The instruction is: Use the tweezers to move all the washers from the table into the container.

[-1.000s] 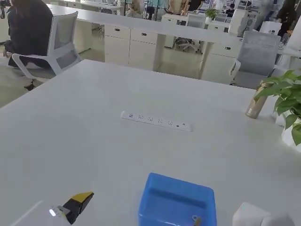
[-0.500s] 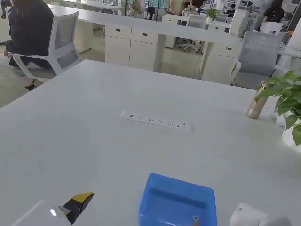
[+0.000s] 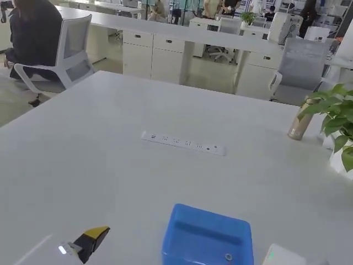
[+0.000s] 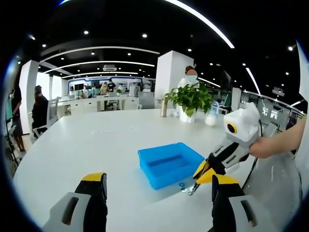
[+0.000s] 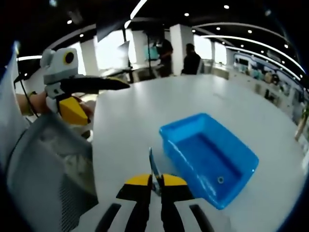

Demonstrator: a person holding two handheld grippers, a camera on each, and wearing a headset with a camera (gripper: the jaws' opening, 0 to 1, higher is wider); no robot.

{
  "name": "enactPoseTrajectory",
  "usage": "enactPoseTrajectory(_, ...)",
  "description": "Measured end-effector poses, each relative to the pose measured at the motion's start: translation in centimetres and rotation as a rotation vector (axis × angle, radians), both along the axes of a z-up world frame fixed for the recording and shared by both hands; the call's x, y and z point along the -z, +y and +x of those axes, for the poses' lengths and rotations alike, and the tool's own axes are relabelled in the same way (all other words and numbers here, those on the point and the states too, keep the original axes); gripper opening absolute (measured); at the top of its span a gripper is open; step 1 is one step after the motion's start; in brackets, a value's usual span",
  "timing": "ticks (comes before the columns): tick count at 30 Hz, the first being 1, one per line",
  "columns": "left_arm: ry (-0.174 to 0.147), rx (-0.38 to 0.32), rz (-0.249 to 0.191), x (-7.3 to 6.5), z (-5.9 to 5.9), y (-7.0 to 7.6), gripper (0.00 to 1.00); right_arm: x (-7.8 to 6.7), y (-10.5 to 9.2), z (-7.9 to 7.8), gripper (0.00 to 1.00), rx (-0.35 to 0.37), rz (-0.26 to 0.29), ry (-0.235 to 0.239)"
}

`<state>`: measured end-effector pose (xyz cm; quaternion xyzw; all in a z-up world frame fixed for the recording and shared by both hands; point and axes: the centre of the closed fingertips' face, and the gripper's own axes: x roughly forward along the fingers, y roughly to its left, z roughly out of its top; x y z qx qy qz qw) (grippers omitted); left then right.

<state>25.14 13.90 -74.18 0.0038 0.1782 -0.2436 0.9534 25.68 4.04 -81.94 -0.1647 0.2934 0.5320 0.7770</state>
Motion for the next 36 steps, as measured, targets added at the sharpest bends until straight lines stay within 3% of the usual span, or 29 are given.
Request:
enactPoseTrajectory(13, -0.005, -0.002, -0.001, -0.1, 0.0, 0.0, 0.91, 0.5, -0.2, -0.4, 0.02, -0.064, -0.03, -0.072)
enactPoseTrajectory(17, -0.004, 0.0, 0.002, -0.1, 0.0, 0.0, 0.91, 0.1, -0.5, 0.0, 0.02, -0.005, 0.019, -0.038)
enactPoseTrajectory(23, -0.004, -0.001, 0.0, -0.1, 0.1, 0.0, 0.91, -2.4, -0.7, 0.6, 0.03, 0.114, 0.177, 0.054)
enactPoseTrajectory(36, -0.007, 0.001, -0.002, -0.1, 0.1, 0.0, 0.91, -6.1, -2.3, 2.1, 0.03, 0.187, 0.246, 0.067)
